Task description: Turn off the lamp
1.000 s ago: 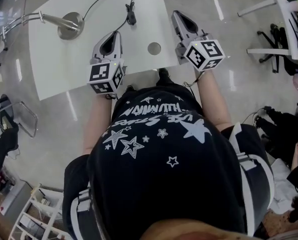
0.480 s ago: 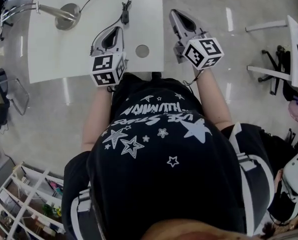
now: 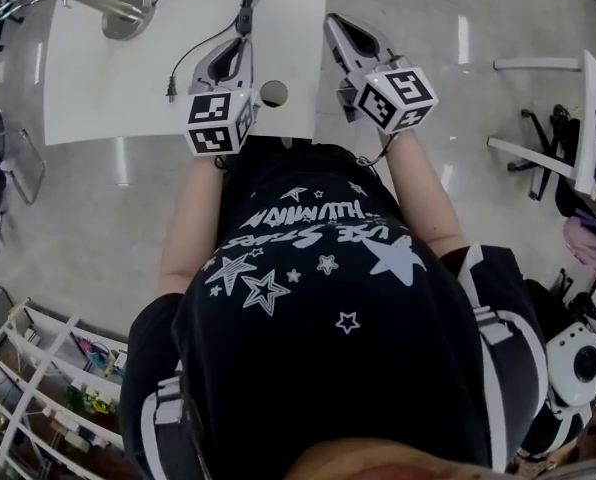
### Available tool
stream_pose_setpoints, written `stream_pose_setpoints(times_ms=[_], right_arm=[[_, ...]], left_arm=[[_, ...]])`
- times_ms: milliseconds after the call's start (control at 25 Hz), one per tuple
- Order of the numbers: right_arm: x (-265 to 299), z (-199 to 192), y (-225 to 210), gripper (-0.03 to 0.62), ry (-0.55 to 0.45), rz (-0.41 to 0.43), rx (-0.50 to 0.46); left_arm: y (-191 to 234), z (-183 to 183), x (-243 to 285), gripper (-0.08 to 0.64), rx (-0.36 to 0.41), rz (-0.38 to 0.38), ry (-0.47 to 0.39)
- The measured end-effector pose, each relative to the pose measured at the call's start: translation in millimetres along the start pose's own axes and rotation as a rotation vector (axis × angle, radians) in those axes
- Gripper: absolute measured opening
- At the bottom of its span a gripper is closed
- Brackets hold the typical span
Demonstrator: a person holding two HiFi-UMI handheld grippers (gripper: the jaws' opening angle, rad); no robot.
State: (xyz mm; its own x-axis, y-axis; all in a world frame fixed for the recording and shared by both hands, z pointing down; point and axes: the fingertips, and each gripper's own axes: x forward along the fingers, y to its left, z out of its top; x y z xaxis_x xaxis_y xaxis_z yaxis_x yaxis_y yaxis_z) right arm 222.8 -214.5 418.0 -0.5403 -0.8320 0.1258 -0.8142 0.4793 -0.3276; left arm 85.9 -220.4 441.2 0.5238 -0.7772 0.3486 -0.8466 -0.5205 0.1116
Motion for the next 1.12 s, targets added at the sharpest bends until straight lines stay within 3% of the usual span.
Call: stream_pose_setpoints(times_ms=[200,320,600,1120], right_arm=[[7,-11,2,0.006,0.034,0.018,0.000],[15,-13,1,0.006,0.045,0.023,-0.005],[33,-27,-4,0.006,0.103,0.043,-0.006],[63,-48,-7,0.006,0.192,0.080,0.003]], left_arm=[[4,-13,13,0.026,0.028,0.010,0.029],[9,-21,23,0.097,0.041,0.021,0.046],[24,-42,47,0.165,0.064,0.064,0.110],[40,-78,81,0.166,0.096,0.113,0.232]])
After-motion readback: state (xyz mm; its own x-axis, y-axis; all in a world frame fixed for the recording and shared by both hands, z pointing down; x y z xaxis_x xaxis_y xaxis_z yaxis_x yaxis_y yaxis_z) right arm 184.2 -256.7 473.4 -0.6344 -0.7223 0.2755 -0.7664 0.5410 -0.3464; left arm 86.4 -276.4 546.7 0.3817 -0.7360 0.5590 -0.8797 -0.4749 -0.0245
